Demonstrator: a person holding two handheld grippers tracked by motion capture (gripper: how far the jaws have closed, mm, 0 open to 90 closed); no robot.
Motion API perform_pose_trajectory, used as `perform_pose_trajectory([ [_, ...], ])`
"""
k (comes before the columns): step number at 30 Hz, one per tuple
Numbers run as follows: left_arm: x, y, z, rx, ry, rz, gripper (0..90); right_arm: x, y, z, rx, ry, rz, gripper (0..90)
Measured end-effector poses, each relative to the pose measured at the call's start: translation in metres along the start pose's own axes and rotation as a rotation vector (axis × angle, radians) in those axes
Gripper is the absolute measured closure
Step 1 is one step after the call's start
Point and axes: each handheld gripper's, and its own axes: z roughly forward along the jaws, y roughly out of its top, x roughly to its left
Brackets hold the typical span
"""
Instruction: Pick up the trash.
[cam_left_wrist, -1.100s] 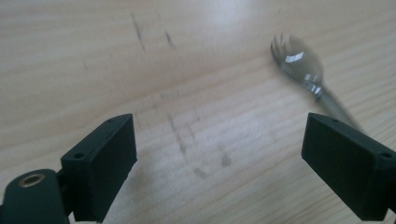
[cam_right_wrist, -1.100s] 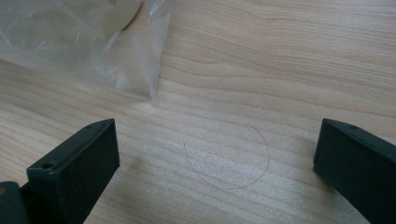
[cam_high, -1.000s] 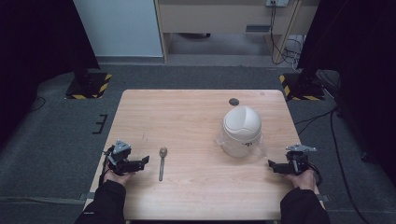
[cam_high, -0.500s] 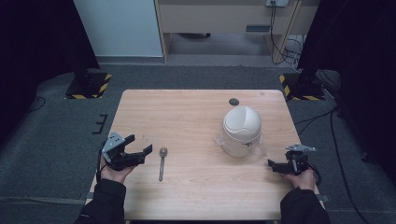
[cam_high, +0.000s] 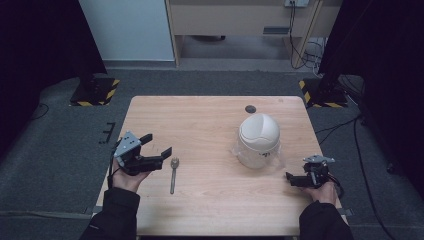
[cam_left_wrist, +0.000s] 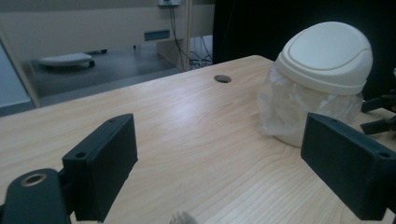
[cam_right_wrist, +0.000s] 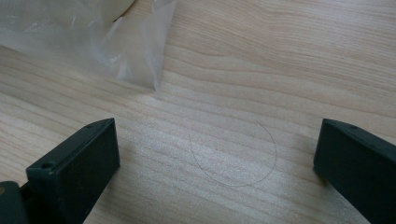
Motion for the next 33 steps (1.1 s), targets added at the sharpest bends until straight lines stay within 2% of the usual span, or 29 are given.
perform_pose_trajectory([
  [1, -0.008, 0.007, 0.01, 0.006, -0.017, 0.025, 10.1, 0.001, 0.0, 0.0, 0.001, -0.002, 0.006, 0.6],
  [2, -0.008, 0.007, 0.01, 0.006, -0.017, 0.025, 10.1, 0.001, 0.0, 0.0, 0.001, -0.002, 0.006, 0.6],
  [5, -0.02, 0.016, 0.025, 0.013, -0.047, 0.06, 10.1, 0.001, 0.0, 0.0, 0.0, -0.003, 0.008, 0.6],
  [7, -0.033, 0.025, 0.041, 0.002, -0.079, 0.069, 10.2, 0.001, 0.0, 0.0, -0.001, -0.002, 0.004, 0.6],
  [10, -0.045, 0.033, 0.057, 0.007, -0.108, 0.087, 10.2, 0.001, 0.0, 0.0, 0.001, -0.001, 0.007, 0.6],
  [11, -0.045, 0.033, 0.057, 0.007, -0.108, 0.087, 10.2, 0.001, 0.0, 0.0, 0.001, -0.001, 0.007, 0.6],
  [15, -0.062, 0.043, 0.082, 0.022, -0.152, 0.113, 10.2, 0.001, 0.0, 0.0, 0.001, -0.002, 0.003, 0.6],
  [21, -0.08, 0.05, 0.109, 0.03, -0.206, 0.125, 10.4, 0.001, 0.0, 0.0, 0.0, -0.001, 0.002, 0.5],
  [22, -0.08, 0.05, 0.109, 0.03, -0.206, 0.125, 10.4, 0.001, 0.0, 0.0, 0.0, -0.001, 0.002, 0.5],
  [23, -0.086, 0.05, 0.118, 0.041, -0.222, 0.138, 10.6, 0.001, 0.0, 0.0, 0.0, -0.001, 0.001, 0.5],
  [25, -0.089, 0.05, 0.122, 0.049, -0.23, 0.143, 10.9, 0.001, 0.0, 0.0, 0.001, -0.001, -0.001, 0.5],
  [26, -0.095, 0.051, 0.131, 0.063, -0.245, 0.148, 11.1, 0.001, 0.0, 0.0, 0.0, -0.001, 0.001, 0.5],
  [27, -0.095, 0.051, 0.131, 0.063, -0.245, 0.148, 11.1, 0.001, 0.0, 0.0, 0.0, -0.001, 0.001, 0.5],
  [28, -0.102, 0.051, 0.141, 0.073, -0.261, 0.153, 11.3, 0.001, 0.0, 0.0, 0.001, -0.001, -0.001, 0.5],
  [29, -0.102, 0.051, 0.141, 0.073, -0.261, 0.153, 11.3, 0.001, 0.0, 0.0, 0.001, -0.001, -0.001, 0.5],
  [32, -0.115, 0.052, 0.16, 0.1, -0.282, 0.171, 11.5, 0.001, 0.0, 0.0, 0.002, -0.001, -0.001, 0.5],
  [33, -0.115, 0.052, 0.16, 0.1, -0.282, 0.171, 11.5, 0.001, 0.0, 0.0, 0.002, -0.001, -0.001, 0.5],
])
